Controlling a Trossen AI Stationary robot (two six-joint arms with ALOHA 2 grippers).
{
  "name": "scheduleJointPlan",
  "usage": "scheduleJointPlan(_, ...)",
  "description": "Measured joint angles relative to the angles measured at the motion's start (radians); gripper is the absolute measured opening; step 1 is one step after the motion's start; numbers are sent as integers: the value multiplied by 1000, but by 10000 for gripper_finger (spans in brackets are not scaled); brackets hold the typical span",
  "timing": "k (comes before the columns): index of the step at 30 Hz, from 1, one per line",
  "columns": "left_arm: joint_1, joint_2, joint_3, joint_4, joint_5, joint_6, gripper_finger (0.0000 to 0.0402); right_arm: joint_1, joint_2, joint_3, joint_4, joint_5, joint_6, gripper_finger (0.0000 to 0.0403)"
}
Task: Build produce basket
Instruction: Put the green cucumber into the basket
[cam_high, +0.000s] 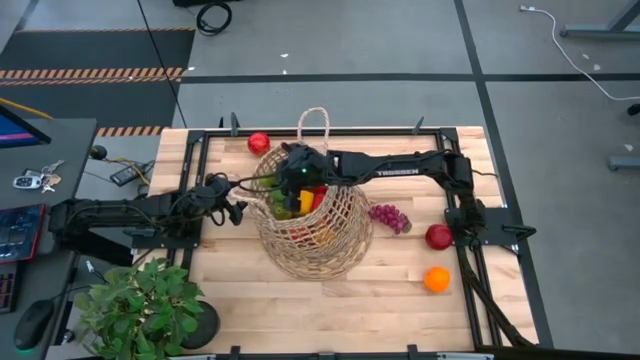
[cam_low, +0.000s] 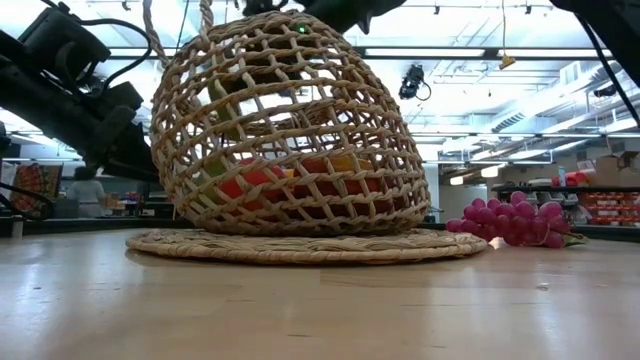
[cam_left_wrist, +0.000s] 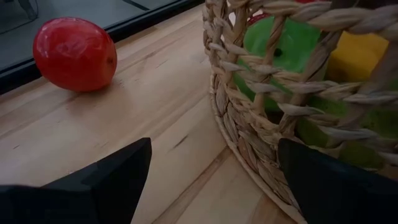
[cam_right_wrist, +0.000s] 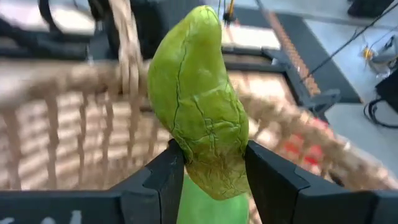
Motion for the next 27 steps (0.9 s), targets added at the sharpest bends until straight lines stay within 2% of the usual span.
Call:
scheduleJointPlan(7, 0, 0, 0, 0, 0, 0, 357, -4, 0, -16, -105, 0, -83, 168)
scheduleJointPlan(15, 0, 0, 0, 0, 0, 0, 357, -17, -1, -16, -267, 0, -42, 168)
scheduleJointPlan(17, 0, 0, 0, 0, 0, 0, 357, -18, -1, -16, -291, 53, -66, 168)
scheduleJointPlan(19, 0, 0, 0, 0, 0, 0, 357, -18, -1, -16, -294, 161, -80, 168)
scheduleJointPlan(21, 0, 0, 0, 0, 0, 0, 357, -20, -1, -16, -297, 227, -98, 168)
scheduleJointPlan(27, 0, 0, 0, 0, 0, 0, 357, -19, -1, -16, -337, 280, -101, 168)
